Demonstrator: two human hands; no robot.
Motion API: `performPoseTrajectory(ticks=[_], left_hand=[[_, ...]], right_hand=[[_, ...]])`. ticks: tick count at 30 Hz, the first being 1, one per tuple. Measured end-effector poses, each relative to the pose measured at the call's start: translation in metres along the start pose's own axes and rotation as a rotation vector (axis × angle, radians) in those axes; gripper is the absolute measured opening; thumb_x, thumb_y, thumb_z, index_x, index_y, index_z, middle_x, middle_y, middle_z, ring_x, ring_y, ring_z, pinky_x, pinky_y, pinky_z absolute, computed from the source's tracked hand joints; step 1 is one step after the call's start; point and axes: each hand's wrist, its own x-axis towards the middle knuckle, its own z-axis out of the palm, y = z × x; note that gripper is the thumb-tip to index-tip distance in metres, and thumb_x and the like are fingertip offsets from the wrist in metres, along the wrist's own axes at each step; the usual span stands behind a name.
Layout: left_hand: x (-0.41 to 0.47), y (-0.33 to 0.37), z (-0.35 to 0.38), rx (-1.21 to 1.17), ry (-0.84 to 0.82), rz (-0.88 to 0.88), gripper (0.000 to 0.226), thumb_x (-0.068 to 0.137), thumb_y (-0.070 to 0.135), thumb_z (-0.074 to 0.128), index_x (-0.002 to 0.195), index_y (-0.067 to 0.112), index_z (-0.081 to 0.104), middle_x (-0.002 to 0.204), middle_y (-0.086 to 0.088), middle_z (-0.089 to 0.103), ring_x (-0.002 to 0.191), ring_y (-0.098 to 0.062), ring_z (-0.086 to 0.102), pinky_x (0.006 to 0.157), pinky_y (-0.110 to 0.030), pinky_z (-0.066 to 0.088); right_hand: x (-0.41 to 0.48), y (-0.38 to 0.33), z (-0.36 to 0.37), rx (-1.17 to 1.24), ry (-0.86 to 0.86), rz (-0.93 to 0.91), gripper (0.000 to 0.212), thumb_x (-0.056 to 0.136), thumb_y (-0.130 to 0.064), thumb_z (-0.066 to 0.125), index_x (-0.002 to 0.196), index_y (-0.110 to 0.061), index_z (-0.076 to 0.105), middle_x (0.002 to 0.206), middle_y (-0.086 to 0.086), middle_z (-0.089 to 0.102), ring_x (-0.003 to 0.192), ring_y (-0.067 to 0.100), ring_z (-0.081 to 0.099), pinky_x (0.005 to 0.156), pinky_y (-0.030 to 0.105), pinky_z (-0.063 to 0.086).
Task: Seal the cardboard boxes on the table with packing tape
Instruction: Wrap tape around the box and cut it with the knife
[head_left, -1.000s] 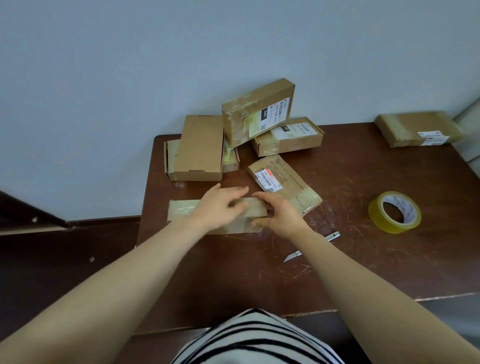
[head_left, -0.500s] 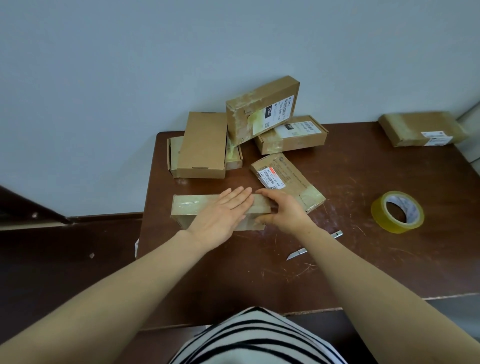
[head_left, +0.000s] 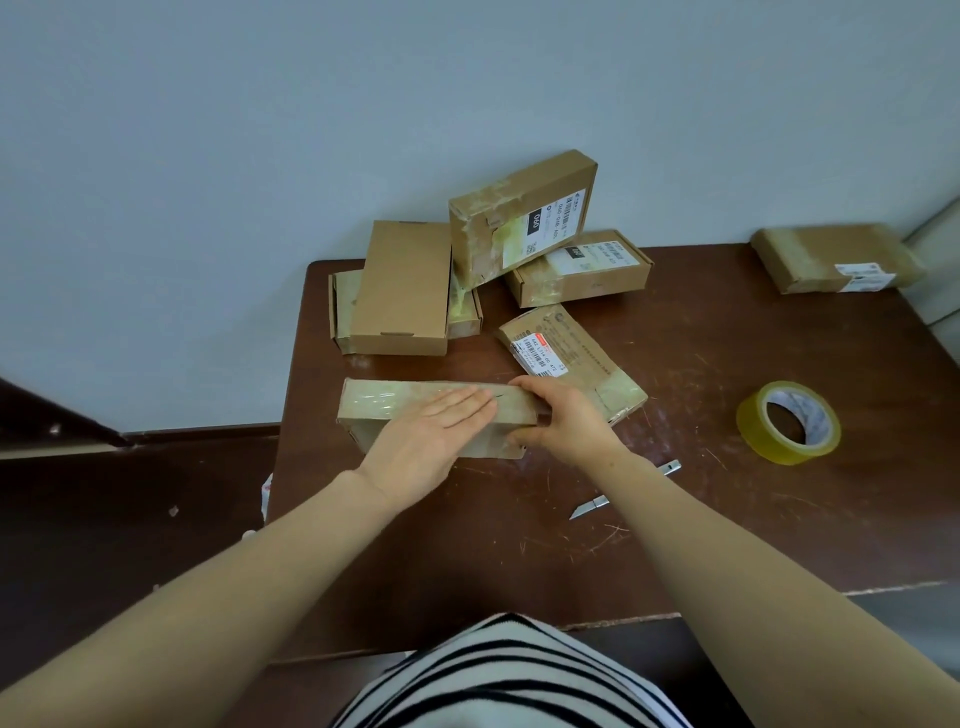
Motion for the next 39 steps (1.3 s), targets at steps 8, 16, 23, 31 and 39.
performPoseTrajectory(ticks=[8, 16, 23, 31, 39], left_hand=[[0.005, -0.002, 0.010, -0.016, -0.104, -0.060, 0.057, 0.101, 0.000, 0.034, 0.149, 0.020, 0.011, 0.158, 0.002, 0.007, 0.147, -0.011, 0.005, 0.113, -0.015, -0.013], [0.007, 0.008, -0.003, 0.026, 0.022, -0.115, 0.051, 0.095, 0.008, 0.054, 0.143, 0.007, 0.037, 0.151, -0.009, 0.031, 0.141, -0.023, 0.031, 0.116, -0.030, 0.014], [0.014, 0.018, -0.004, 0.077, -0.013, -0.134, 0.051, 0.086, 0.006, 0.067, 0.134, 0.007, 0.052, 0.143, -0.008, 0.047, 0.130, -0.023, 0.049, 0.108, -0.033, 0.039], [0.059, 0.047, -0.014, 0.051, 0.034, -0.126, 0.059, 0.075, 0.026, 0.071, 0.127, 0.002, 0.058, 0.132, -0.013, 0.058, 0.122, -0.026, 0.054, 0.112, -0.042, 0.030], [0.137, 0.101, 0.002, -0.045, 0.027, -0.091, 0.055, 0.088, 0.031, 0.055, 0.139, 0.012, 0.047, 0.145, -0.003, 0.045, 0.134, -0.021, 0.038, 0.115, -0.033, 0.018]], right_hand=[[0.000, 0.002, 0.001, -0.035, 0.008, 0.003, 0.065, 0.071, -0.011, 0.082, 0.130, -0.016, 0.054, 0.122, 0.003, 0.058, 0.109, 0.018, 0.055, 0.090, 0.024, 0.044], [0.003, -0.002, 0.001, -0.113, -0.009, 0.021, 0.067, 0.075, -0.013, 0.079, 0.135, -0.019, 0.049, 0.127, 0.003, 0.056, 0.116, 0.020, 0.052, 0.099, 0.032, 0.043], [-0.005, 0.008, -0.003, -0.073, -0.109, 0.007, 0.100, 0.074, -0.024, 0.079, 0.152, -0.033, 0.016, 0.146, -0.001, 0.040, 0.127, 0.017, 0.044, 0.103, 0.026, 0.038], [-0.026, 0.060, -0.053, 0.097, 0.272, 0.281, 0.064, 0.082, -0.011, 0.060, 0.143, -0.022, 0.040, 0.126, -0.004, 0.055, 0.115, 0.015, 0.053, 0.093, 0.033, 0.049], [-0.063, 0.139, -0.116, -0.227, 0.543, 0.605, 0.061, 0.084, 0.001, 0.058, 0.141, -0.009, 0.037, 0.142, 0.013, 0.043, 0.133, 0.030, 0.036, 0.103, 0.042, 0.037]])
